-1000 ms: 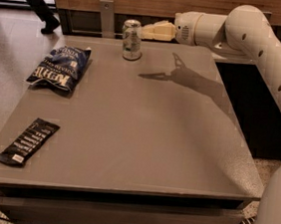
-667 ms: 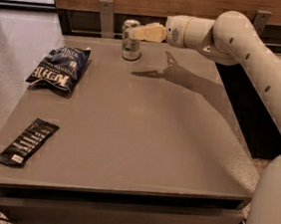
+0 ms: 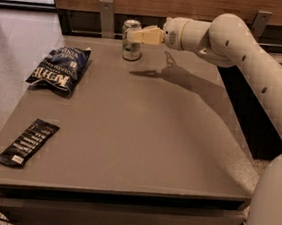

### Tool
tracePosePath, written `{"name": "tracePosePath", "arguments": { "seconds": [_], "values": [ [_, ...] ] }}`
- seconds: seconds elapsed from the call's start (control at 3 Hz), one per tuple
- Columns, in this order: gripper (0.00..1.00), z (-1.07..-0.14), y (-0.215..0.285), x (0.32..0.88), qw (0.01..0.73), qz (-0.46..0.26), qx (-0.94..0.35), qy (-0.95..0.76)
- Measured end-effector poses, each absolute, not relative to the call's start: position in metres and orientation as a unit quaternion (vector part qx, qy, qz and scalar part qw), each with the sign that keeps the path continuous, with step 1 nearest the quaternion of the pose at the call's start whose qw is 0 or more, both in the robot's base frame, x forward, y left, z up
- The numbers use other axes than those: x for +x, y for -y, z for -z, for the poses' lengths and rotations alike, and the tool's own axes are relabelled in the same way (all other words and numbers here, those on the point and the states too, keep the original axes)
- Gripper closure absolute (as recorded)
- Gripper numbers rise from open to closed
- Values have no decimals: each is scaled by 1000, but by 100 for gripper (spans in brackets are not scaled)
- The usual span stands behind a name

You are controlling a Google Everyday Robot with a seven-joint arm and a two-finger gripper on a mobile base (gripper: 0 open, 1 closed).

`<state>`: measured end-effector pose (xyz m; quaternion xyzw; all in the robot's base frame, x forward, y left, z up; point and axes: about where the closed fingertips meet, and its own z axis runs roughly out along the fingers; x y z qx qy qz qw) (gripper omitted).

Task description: Move 7up can near rxbar chocolate

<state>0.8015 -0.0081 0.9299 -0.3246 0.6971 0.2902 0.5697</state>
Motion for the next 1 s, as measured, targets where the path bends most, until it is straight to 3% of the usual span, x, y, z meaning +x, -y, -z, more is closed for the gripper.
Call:
{"name": "tracePosePath", "arguments": {
  "seconds": [0.67,1.0],
  "values": [
    [0,-904,-3,810,584,-268,-336,-688],
    [0,-888,-24,825,589,-296,-338,-672]
  ]
}}
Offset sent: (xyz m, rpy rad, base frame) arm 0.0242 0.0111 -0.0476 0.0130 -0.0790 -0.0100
